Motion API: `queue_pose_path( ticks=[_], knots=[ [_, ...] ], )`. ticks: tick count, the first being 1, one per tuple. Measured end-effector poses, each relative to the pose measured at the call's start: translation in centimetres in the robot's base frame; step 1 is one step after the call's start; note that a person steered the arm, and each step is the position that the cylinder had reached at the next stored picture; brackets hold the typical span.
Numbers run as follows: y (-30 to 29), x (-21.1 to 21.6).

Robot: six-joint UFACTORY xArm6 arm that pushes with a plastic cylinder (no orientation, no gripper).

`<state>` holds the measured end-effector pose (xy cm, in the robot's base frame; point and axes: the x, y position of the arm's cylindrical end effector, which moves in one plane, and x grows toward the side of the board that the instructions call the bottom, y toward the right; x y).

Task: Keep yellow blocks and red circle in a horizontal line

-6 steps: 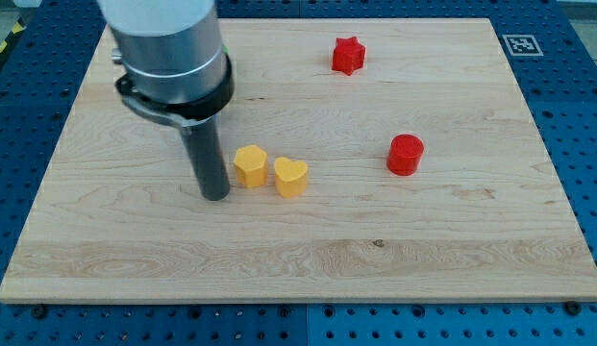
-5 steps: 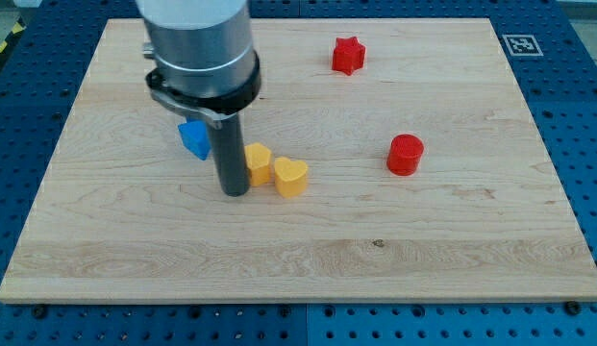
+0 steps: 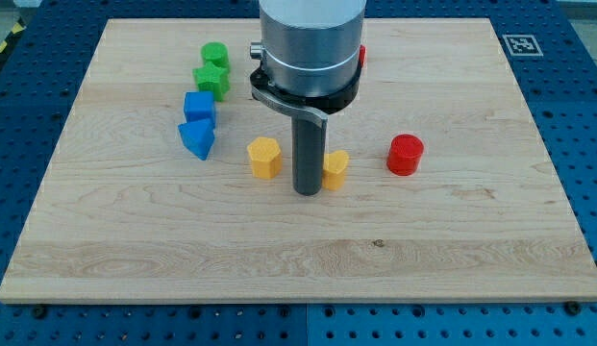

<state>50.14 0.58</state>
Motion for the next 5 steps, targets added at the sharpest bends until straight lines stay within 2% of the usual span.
queue_pose_path(
  ticks=[2, 5],
  knots=[
    [0.3, -2.6],
    [1.1, -0.5]
  ],
)
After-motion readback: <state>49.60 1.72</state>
